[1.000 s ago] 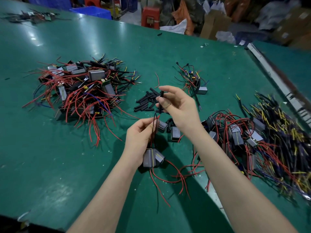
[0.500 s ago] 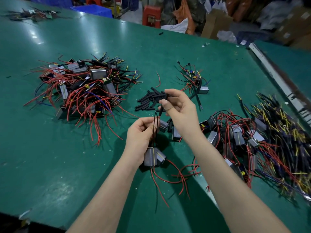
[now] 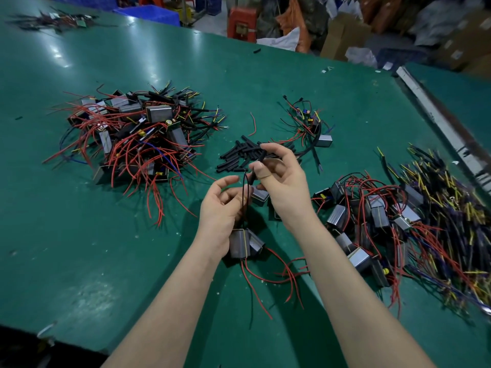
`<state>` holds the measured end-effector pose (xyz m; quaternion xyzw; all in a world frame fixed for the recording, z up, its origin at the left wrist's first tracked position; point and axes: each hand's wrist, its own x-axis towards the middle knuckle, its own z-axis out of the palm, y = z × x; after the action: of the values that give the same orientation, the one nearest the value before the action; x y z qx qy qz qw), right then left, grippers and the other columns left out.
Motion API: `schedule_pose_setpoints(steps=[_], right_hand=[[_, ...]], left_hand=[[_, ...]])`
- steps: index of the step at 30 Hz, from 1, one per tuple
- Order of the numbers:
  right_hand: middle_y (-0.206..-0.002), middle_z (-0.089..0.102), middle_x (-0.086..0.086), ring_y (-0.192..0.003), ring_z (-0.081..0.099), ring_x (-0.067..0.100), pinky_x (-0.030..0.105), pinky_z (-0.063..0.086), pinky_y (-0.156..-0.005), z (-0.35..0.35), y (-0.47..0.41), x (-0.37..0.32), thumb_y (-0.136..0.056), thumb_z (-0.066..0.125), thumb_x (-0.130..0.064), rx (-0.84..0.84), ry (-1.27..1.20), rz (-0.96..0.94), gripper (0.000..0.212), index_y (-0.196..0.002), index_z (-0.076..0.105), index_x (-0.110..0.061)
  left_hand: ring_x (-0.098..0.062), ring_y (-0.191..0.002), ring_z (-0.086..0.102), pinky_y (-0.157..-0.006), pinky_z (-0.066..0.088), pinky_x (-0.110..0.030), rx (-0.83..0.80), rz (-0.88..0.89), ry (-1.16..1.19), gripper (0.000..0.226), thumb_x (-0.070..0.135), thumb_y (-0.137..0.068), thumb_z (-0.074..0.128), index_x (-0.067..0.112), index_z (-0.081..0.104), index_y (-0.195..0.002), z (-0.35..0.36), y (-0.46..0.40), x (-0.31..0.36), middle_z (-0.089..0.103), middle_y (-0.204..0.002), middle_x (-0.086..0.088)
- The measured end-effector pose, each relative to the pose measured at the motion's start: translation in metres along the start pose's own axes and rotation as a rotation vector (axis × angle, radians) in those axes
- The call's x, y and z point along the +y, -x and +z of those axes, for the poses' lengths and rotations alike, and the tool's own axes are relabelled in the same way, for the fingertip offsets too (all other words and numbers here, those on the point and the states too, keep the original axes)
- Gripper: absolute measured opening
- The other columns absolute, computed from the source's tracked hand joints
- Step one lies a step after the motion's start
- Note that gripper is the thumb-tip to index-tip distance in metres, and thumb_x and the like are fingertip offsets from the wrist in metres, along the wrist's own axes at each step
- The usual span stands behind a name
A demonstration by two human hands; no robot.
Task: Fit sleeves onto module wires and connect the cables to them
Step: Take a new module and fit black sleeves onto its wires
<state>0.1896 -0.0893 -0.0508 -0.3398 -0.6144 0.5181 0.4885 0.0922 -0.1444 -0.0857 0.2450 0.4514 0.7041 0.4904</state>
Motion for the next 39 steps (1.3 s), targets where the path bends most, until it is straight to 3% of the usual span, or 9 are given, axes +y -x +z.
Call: schedule_pose_setpoints(steps=[5,7,10,13,18,23,28,34,39], right_hand=[[-0.084,0.057,-0.003,-0.078,0.057,0.004,0.021,0.048,-0.075,0.003,0.006,0.009,-0.092,0.061,-0.005,-0.029,0.076,-0.022,0.034,-0.109,0.052,-0.033],[-0.079,0.055,-0.006,-0.073,0.056,0.002,0.021,0.048,-0.072,0.007,0.009,0.013,-0.092,0.060,-0.005,0.018,0.061,-0.017,0.035,-0.109,0.052,-0.035],[-0.082,0.060,0.003,-0.075,0.061,0.008,0.024,0.051,-0.070,0.000,0.008,0.013,-0.092,0.059,-0.004,0.159,0.015,0.011,0.036,-0.109,0.052,-0.034],[-0.086,0.065,0.005,-0.083,0.066,0.017,0.034,0.051,-0.080,-0.012,0.006,0.012,-0.093,0.059,-0.004,0.263,0.008,0.007,0.035,-0.110,0.050,-0.033],[-0.082,0.065,0.001,-0.078,0.068,0.012,0.022,0.051,-0.076,-0.017,0.011,0.010,-0.094,0.058,-0.005,0.253,-0.033,-0.007,0.033,-0.112,0.049,-0.031],[-0.089,0.065,0.010,-0.085,0.068,0.021,0.044,0.052,-0.086,-0.019,0.013,0.011,-0.094,0.059,-0.006,0.181,0.020,0.003,0.036,-0.113,0.050,-0.034],[-0.084,0.055,0.001,-0.082,0.064,0.022,0.030,0.050,-0.080,-0.020,0.020,0.015,-0.092,0.061,-0.007,0.066,0.145,0.000,0.051,-0.119,0.043,-0.047],[-0.081,0.055,-0.006,-0.074,0.054,-0.002,0.015,0.044,-0.077,-0.023,0.030,0.021,-0.091,0.062,-0.009,0.050,0.267,0.020,0.051,-0.117,0.041,-0.047],[-0.081,0.060,-0.007,-0.079,0.056,0.004,0.023,0.044,-0.080,-0.027,0.030,0.022,-0.090,0.064,-0.012,0.087,0.285,0.027,0.045,-0.121,0.044,-0.039]], left_hand=[[-0.001,-0.061,0.062,-0.057,0.048,-0.013,-0.005,0.004,-0.024,0.027,-0.007,-0.089,0.054,0.019,0.055,-0.098,-0.002,-0.001,-0.001,0.068,-0.066,0.009],[-0.005,-0.068,0.063,-0.065,0.050,-0.017,-0.024,0.013,-0.073,0.022,-0.001,-0.089,0.059,0.018,0.057,-0.099,-0.002,-0.001,-0.001,0.069,-0.071,0.007],[-0.011,-0.075,0.065,-0.075,0.052,-0.028,-0.072,0.040,-0.178,0.015,0.010,-0.088,0.064,0.019,0.059,-0.100,-0.004,0.000,-0.001,0.070,-0.078,0.003],[-0.004,-0.078,0.064,-0.075,0.051,-0.017,-0.152,0.138,-0.397,0.020,0.010,-0.084,0.069,0.024,0.061,-0.097,-0.010,0.000,-0.001,0.070,-0.079,0.010],[0.000,-0.080,0.064,-0.079,0.049,-0.015,-0.289,0.131,-0.580,0.022,0.007,-0.085,0.068,0.029,0.064,-0.092,-0.007,0.004,0.001,0.069,-0.078,0.012],[-0.001,-0.074,0.062,-0.074,0.048,-0.012,-0.253,0.123,-0.475,0.028,-0.007,-0.084,0.062,0.020,0.059,-0.092,-0.005,0.005,0.003,0.068,-0.074,0.008],[-0.007,-0.073,0.064,-0.074,0.049,-0.019,-0.160,0.103,-0.458,0.028,-0.004,-0.083,0.064,0.018,0.049,-0.090,-0.002,0.005,-0.001,0.070,-0.074,0.003],[-0.004,-0.061,0.055,-0.064,0.043,-0.017,-0.101,0.182,-0.693,0.025,0.011,-0.081,0.068,0.029,0.051,-0.081,-0.008,0.006,-0.005,0.066,-0.066,0.015],[-0.008,-0.067,0.059,-0.072,0.045,-0.023,-0.148,0.176,-0.684,0.017,0.016,-0.086,0.063,0.030,0.054,-0.091,-0.006,0.008,-0.004,0.068,-0.070,0.015]])
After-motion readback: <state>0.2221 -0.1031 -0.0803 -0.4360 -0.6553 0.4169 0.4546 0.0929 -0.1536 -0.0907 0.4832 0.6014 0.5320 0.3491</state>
